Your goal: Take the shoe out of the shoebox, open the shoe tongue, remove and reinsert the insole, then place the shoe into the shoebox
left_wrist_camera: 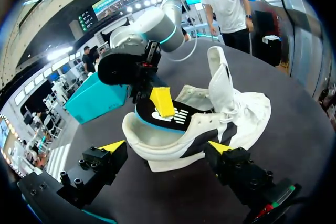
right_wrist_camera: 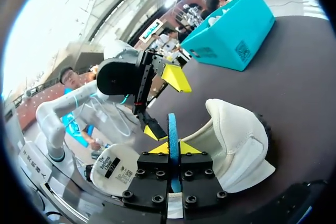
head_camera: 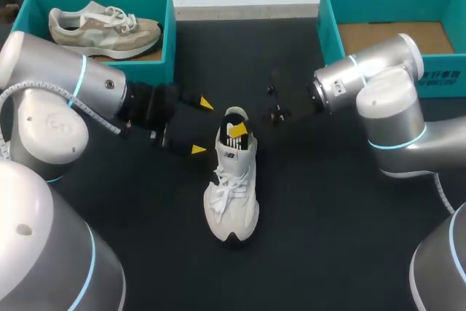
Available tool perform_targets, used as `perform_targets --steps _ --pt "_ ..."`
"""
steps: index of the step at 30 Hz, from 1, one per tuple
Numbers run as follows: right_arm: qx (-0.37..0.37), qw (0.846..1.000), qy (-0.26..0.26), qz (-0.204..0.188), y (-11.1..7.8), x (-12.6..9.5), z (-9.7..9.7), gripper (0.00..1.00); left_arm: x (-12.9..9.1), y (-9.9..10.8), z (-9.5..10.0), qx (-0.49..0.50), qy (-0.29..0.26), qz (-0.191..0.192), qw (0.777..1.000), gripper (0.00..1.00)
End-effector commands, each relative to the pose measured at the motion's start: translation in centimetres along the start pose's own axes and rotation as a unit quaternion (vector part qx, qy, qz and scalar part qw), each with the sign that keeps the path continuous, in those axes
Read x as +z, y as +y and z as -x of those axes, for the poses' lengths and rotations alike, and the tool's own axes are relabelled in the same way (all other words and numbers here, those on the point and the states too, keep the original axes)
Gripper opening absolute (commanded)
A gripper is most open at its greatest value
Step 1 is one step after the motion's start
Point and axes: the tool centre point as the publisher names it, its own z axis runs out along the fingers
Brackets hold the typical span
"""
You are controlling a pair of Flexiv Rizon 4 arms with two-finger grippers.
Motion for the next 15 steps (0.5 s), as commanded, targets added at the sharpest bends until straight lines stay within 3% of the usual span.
perform_targets --steps 1,9,10,13,15 --pt "0.009 1.000 0.003 0.004 -1.2 1.0 0.1 0.00 0.0 0.0 -0.1 0.000 0.000 0.002 1.000 1.00" --pt "0.017 1.000 0.002 0.005 -1.5 1.0 0.1 0.00 0.0 0.0 -0.1 0.000 0.000 0.002 1.000 1.00" --pt "0.013 1.000 0.000 0.005 -1.4 0.9 0.0 0.13 0.0 0.0 -0.1 0.000 0.000 0.002 1.000 1.00" --pt "0.005 1.000 -0.007 0.005 -0.8 0.4 -0.2 0.30 0.0 0.0 -0.1 0.000 0.000 0.002 1.000 1.00" --pt "0.000 1.000 -0.010 0.003 -0.5 0.3 -0.4 0.32 0.0 0.0 -0.1 0.000 0.000 0.002 1.000 1.00"
